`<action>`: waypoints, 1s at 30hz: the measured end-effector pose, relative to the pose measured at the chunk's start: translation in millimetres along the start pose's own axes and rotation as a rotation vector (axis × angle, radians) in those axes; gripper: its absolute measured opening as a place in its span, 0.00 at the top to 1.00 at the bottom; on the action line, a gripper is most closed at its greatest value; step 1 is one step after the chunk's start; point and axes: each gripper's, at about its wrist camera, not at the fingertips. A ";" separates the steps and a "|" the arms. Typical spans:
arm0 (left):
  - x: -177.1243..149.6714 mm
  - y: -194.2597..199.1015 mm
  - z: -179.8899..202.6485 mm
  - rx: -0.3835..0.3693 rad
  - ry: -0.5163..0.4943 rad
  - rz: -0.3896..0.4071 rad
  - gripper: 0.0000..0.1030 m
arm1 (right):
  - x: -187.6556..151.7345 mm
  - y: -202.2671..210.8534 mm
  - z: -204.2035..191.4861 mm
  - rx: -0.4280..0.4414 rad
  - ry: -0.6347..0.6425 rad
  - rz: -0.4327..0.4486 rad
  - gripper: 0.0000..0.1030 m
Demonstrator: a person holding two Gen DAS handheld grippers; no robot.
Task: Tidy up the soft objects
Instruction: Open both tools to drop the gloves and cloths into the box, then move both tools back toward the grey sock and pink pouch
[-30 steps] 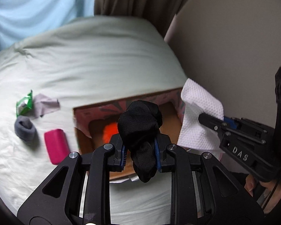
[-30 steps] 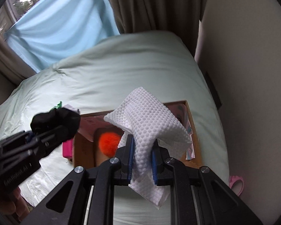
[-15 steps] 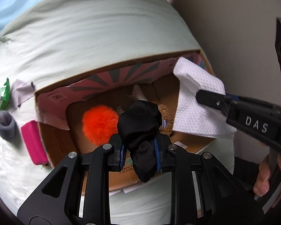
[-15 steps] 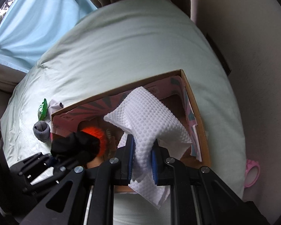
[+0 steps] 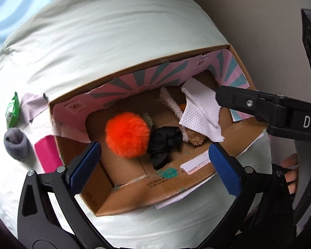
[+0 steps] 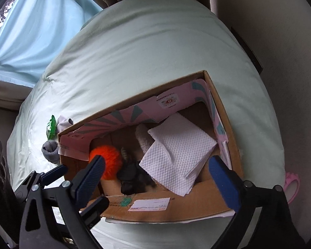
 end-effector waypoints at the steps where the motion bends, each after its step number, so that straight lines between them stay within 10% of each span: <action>1: 0.6 2.1 0.2 -0.001 0.006 0.004 0.00 | -0.8 1.4 -2.1 0.002 0.000 0.004 0.04; 11: 0.5 60.7 -12.4 0.018 0.041 0.116 0.00 | -8.9 56.9 -30.4 0.022 0.084 0.096 0.04; 30: -59.4 294.9 -90.2 0.169 0.200 0.495 0.00 | -62.2 221.8 -156.1 0.048 0.354 0.387 0.03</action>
Point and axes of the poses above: each gripper's, at about its wrist camera, not at the fingertips, and y roughly against the way its jaws point, z to its right, x to its top, and after that the axes turned 10 degrees about z, right-handed
